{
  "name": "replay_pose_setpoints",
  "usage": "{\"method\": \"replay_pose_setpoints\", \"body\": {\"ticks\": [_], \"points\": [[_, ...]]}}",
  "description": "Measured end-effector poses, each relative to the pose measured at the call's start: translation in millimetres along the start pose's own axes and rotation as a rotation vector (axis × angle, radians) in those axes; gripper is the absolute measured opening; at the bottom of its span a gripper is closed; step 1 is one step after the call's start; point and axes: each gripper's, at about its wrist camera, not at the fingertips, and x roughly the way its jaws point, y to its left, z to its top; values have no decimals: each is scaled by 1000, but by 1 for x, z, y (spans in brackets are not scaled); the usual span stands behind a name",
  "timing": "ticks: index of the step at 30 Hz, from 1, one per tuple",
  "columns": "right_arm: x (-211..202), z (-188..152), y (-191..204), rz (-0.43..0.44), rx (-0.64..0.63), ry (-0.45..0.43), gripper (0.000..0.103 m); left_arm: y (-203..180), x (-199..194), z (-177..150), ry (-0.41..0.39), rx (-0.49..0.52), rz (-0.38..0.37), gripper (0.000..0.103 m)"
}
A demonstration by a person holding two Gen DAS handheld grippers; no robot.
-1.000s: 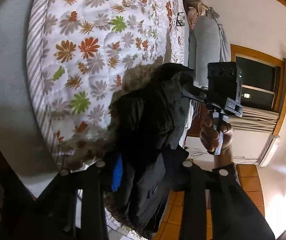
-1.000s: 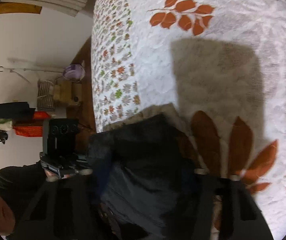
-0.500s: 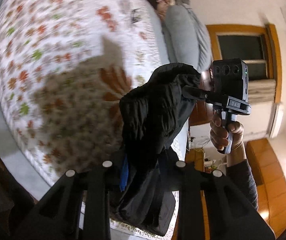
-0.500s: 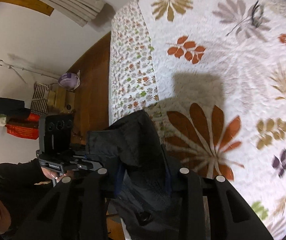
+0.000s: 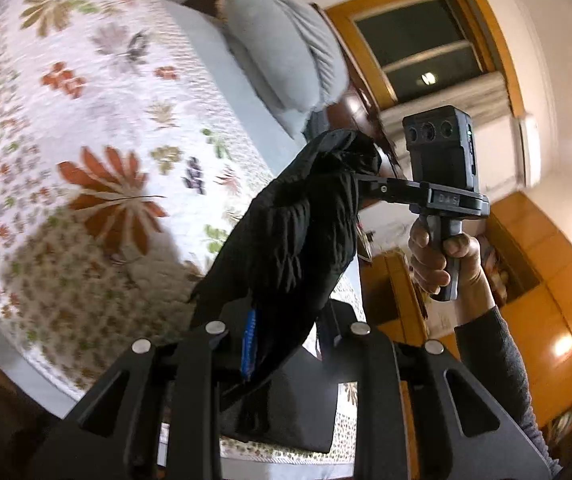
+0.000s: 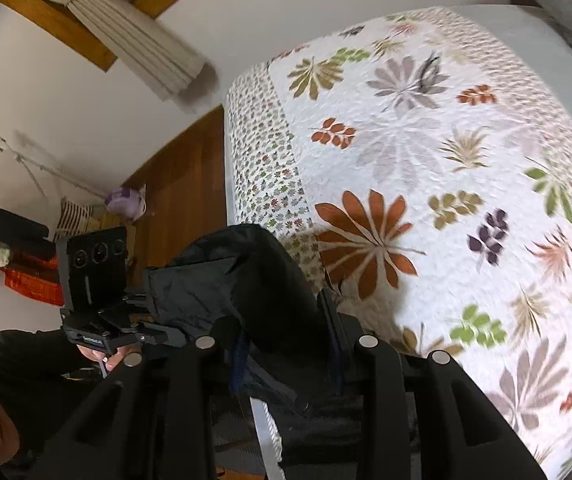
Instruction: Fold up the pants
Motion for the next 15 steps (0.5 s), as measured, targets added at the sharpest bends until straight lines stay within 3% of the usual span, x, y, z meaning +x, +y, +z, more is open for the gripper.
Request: {"method": "replay_pose_setpoints", "body": {"ticks": [15], "points": [[-102,-121,-9,-44,78,-168,32,-122,46,-55,119,264,-42,23]]}}
